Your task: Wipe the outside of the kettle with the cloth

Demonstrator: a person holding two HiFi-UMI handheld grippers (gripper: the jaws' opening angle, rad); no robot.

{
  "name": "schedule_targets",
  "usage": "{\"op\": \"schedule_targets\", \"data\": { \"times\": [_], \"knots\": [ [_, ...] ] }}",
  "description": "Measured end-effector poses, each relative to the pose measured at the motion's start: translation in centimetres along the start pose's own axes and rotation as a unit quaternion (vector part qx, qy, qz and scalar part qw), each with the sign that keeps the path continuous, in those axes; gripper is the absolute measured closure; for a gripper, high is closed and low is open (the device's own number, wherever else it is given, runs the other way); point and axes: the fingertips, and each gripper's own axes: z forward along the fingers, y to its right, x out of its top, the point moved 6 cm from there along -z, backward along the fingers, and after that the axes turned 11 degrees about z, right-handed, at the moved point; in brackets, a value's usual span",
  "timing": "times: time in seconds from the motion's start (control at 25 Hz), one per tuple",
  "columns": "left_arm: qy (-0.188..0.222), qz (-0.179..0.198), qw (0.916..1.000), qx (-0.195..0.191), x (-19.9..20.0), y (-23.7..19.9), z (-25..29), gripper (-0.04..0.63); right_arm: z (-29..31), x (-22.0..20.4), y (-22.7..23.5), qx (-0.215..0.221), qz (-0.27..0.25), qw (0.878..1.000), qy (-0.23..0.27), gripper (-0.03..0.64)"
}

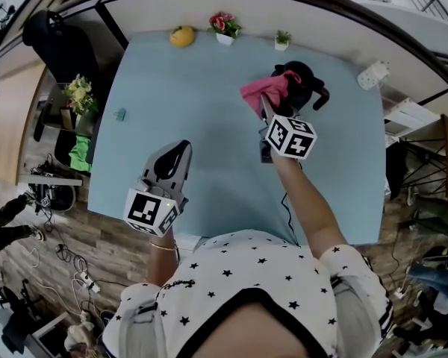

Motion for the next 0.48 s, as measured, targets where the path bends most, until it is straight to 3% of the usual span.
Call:
{"op": "schedule_targets", "data": {
  "times": [0.48],
  "knots": [
    [-0.015, -0.005, 0.9999, 0.007, -0.7, -0.7, -0.6, 0.565, 1.4, -3.6, 1.6, -0.025, 0.037, 0.998, -0.041, 0.474]
  ]
}}
